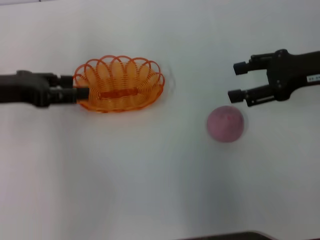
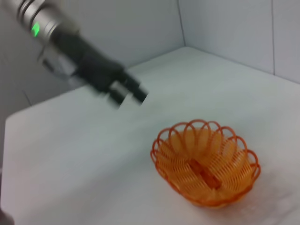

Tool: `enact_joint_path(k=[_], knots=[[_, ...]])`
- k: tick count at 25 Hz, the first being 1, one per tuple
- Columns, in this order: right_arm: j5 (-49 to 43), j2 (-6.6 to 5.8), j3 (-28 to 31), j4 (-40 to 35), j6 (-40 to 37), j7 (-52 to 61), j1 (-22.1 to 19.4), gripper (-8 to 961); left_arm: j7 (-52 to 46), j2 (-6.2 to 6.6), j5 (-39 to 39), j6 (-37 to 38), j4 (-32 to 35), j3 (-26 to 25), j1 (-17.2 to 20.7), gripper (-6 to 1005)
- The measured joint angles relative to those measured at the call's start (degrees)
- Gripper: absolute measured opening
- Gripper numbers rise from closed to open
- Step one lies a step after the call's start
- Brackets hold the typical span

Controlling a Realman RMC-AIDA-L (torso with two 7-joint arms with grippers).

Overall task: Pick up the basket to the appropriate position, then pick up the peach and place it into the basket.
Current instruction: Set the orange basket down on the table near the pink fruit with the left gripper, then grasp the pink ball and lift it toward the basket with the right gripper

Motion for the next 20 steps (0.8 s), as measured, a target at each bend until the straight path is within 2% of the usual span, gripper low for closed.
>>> enact_joint_path(k=[7,14,20], knots=[[0.02,0.08,0.23,1.39,3.14,5.41,1.09,871,15.91,-1.16,0.1,1.08,0.11,-0.27,4.87,676],[-0.24,-0.18,0.18,4.92,6.4,6.14,1.05,871,18.74,-1.35,0.05,0.93,-0.79,-0.31,7.13,682],[-0.35,-0.41,-0.25,5.45,6.74,6.19,1.07,871,19.39,-1.28,0.05,0.7,-0.38,-0.49,8.09,868]])
